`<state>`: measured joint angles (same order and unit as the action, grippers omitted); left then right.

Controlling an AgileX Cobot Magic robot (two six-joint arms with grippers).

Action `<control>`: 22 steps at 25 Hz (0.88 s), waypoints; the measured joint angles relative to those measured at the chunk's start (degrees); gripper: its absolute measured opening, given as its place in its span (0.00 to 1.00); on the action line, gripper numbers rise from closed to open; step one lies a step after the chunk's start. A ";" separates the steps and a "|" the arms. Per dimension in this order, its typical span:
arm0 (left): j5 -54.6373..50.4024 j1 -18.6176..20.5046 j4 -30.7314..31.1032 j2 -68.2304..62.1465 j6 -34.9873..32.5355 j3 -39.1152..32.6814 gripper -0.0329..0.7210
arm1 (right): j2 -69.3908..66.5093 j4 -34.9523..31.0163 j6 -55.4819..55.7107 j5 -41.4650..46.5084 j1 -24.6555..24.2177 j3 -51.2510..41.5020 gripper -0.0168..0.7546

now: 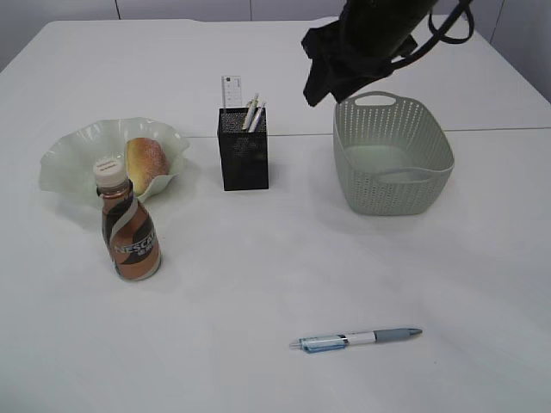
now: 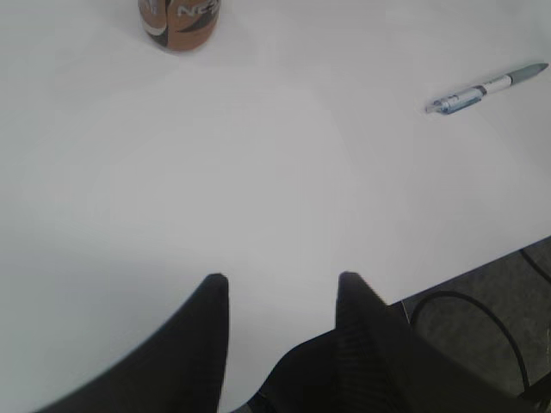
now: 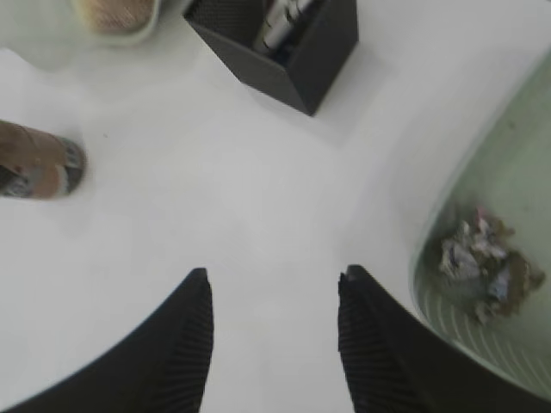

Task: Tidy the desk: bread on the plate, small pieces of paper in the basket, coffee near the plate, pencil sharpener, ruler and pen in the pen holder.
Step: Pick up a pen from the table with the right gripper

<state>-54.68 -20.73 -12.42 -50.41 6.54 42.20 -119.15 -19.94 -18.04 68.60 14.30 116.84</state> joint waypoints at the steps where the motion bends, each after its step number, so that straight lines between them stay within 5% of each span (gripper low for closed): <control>1: 0.33 0.00 0.02 0.00 0.00 0.00 0.45 | 1.21 1.79 0.41 0.13 0.09 -2.03 0.48; 13: 0.42 0.00 0.02 0.00 0.00 0.00 0.45 | 19.14 7.80 -14.71 -4.19 5.37 -37.34 0.48; 22: 0.42 0.00 0.02 0.00 0.00 0.00 0.45 | 18.92 9.36 -44.90 -8.43 13.45 -42.81 0.48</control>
<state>-54.26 -20.73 -12.40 -50.41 6.54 42.20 -100.23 -10.58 -62.95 60.17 27.75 74.02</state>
